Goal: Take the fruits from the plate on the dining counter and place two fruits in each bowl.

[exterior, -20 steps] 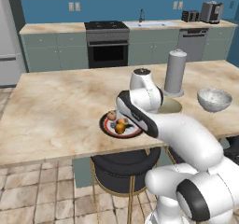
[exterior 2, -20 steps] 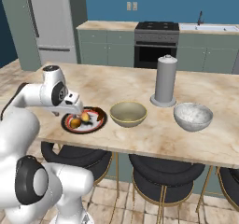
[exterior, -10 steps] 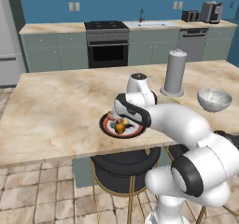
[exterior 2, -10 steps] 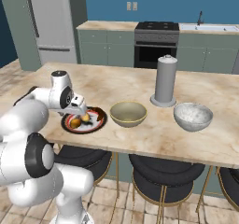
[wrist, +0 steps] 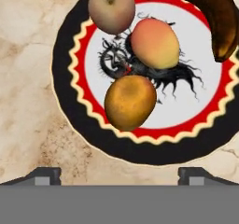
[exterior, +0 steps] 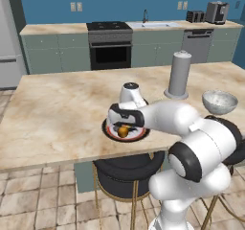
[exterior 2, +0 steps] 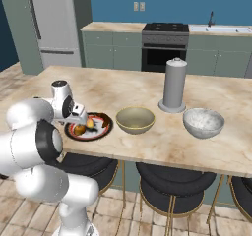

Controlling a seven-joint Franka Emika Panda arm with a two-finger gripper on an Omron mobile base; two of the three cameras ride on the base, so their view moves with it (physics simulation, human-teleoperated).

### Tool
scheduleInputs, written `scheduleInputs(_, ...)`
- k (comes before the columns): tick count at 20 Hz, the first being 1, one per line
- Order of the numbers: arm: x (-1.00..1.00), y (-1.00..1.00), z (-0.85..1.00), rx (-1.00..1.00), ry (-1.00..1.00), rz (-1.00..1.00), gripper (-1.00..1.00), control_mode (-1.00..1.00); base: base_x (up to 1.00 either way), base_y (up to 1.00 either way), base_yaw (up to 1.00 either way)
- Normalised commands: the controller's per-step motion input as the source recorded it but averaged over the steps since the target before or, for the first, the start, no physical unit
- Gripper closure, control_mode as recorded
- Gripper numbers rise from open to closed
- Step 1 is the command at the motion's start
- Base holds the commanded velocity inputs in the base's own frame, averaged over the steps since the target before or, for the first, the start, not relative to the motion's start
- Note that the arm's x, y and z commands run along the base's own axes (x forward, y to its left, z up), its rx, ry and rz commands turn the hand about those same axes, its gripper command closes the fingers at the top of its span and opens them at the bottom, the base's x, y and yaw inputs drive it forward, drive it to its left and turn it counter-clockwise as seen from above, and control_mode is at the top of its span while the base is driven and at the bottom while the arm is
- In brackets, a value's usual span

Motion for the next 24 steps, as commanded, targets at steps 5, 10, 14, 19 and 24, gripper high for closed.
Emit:
scheduleInputs(5,0.37,0.00,-0.32,0.00,0.05,0.00,-1.00,-1.00,0.00,0.00,0.00)
scheduleInputs(10,0.09,0.00,-0.13,0.00,0.10,0.00,-1.00,-1.00,0.00,0.00,0.00)
scheduleInputs(14,0.13,0.00,-0.27,0.00,0.10,0.00,-1.00,-1.00,0.00,0.00,0.00)
scheduleInputs(19,0.32,0.00,-0.18,0.00,0.04,0.00,-1.00,-1.00,0.00,0.00,0.00)
scheduleInputs(24,0.22,0.00,-0.12,0.00,0.00,0.00,-1.00,-1.00,0.00,0.00,0.00)
